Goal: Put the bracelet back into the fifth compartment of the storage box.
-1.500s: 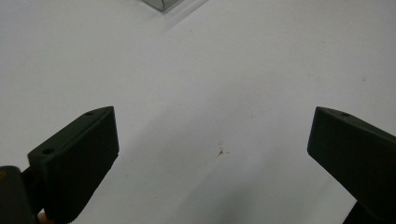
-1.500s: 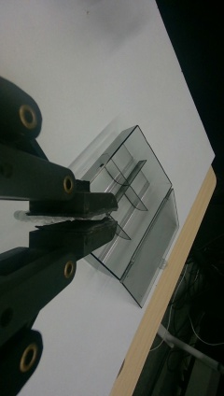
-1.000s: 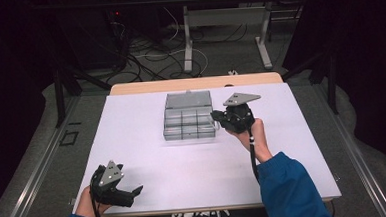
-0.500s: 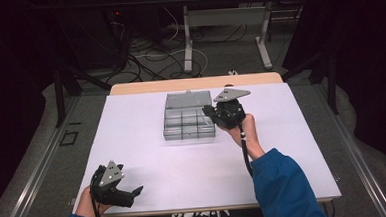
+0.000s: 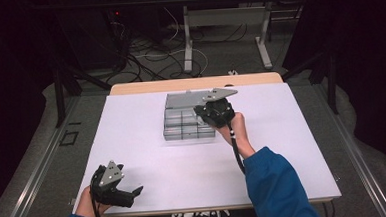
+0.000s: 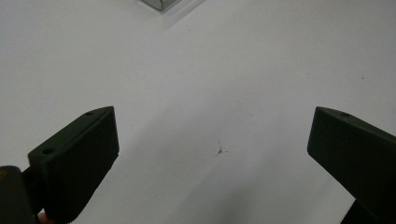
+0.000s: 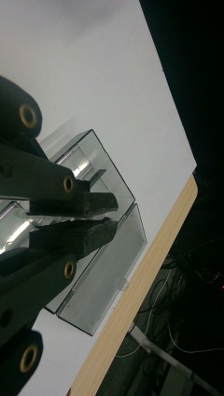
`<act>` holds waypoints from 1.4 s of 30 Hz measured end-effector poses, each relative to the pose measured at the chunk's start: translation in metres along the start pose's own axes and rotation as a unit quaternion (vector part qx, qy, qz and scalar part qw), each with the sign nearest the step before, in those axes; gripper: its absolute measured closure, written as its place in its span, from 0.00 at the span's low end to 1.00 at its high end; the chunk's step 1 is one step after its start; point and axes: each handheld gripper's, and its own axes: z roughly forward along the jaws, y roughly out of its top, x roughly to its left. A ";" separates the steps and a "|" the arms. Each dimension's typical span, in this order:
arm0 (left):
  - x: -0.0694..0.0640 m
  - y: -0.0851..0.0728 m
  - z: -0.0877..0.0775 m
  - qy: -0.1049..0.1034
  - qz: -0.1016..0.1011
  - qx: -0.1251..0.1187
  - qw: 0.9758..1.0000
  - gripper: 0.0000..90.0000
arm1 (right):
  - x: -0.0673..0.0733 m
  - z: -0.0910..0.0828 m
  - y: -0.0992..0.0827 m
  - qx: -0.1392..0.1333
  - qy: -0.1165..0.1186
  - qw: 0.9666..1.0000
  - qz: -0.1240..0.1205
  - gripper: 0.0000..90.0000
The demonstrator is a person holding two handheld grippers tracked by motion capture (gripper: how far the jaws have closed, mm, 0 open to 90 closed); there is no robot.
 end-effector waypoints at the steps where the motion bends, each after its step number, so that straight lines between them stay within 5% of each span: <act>1: 0.000 0.000 0.000 0.002 0.003 0.000 1.000 0.02 | 0.000 0.001 0.000 0.004 -0.001 1.000 0.000 0.94; 42: 0.001 0.000 0.000 0.002 0.006 0.000 1.000 0.02 | 0.012 0.053 -0.018 0.047 -0.008 0.999 -0.004 0.94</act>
